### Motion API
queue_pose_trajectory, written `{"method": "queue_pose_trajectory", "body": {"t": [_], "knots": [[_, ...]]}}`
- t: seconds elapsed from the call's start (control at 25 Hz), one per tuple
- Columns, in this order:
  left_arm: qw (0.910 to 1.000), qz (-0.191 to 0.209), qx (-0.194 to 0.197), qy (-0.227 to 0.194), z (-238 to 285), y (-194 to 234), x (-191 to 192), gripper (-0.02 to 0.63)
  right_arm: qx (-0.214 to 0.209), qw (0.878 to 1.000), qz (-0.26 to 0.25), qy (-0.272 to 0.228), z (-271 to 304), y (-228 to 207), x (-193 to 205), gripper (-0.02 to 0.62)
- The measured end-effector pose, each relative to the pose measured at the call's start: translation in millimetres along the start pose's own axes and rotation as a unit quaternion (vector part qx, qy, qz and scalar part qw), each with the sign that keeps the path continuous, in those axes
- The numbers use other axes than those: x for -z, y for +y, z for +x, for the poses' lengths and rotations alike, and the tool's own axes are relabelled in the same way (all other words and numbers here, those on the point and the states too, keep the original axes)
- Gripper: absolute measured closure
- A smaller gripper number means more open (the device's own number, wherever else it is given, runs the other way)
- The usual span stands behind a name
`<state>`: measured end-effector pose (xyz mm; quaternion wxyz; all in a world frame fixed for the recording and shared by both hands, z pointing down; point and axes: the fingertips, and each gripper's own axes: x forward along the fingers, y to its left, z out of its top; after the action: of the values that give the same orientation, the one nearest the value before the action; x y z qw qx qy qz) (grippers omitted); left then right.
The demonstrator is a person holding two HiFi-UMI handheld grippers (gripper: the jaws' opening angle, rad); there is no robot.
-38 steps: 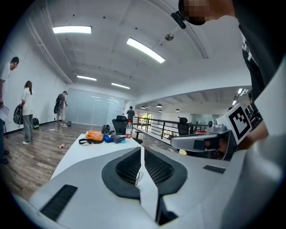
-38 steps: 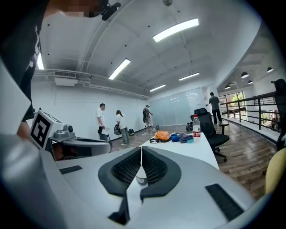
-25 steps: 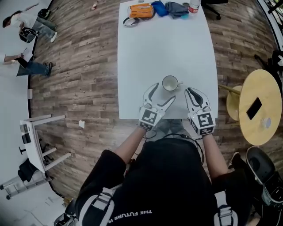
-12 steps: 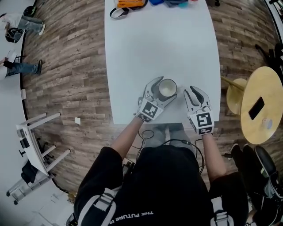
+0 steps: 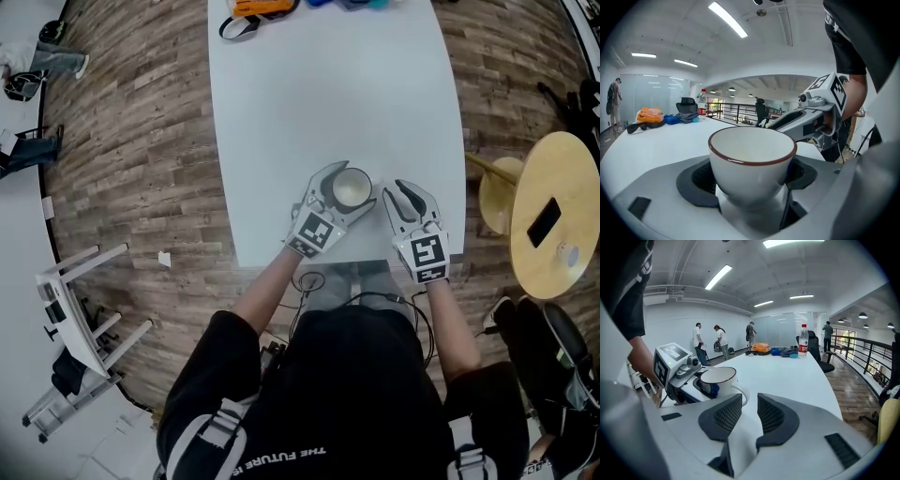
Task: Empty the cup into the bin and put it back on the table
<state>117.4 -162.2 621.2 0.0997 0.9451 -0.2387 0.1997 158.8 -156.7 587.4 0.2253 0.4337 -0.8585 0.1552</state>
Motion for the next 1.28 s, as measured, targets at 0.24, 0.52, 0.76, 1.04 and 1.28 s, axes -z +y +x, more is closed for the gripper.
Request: {"method": "queue_pose_trajectory", "body": {"t": [0.24,0.52,0.76,1.04,1.28], "knots": [[0.9994,-0.019,0.006,-0.028,-14.1,-8.4,-33.1,0.209,-0.004,1.0,-0.007,-0.019,-7.0,6.8,-13.8,0.485],[0.9989,-0.001,0.001,-0.048,-57.6,-29.4,-83.6,0.209,-0.012,0.995,-0.032,-0.094,-34.4,28.5,-68.9,0.48],[0.9981,0.01,-0.026,-0.055,-107.9,-38.1,-113.8,0.209,-0.042,0.988,-0.046,-0.141,-55.8,68.3,-112.4,0.545],[0.9896,-0.046,-0.095,-0.098,-178.4,-33.9,-118.4,0.209,-0.12,0.979,-0.056,-0.153,-59.1,130.2,-151.5,0.548],[0.9689,-0.058,-0.206,-0.124,-264.2,-15.2,-101.6,0.209,-0.204,0.966,-0.029,-0.155,-34.8,207.3,-175.1,0.548]]}}
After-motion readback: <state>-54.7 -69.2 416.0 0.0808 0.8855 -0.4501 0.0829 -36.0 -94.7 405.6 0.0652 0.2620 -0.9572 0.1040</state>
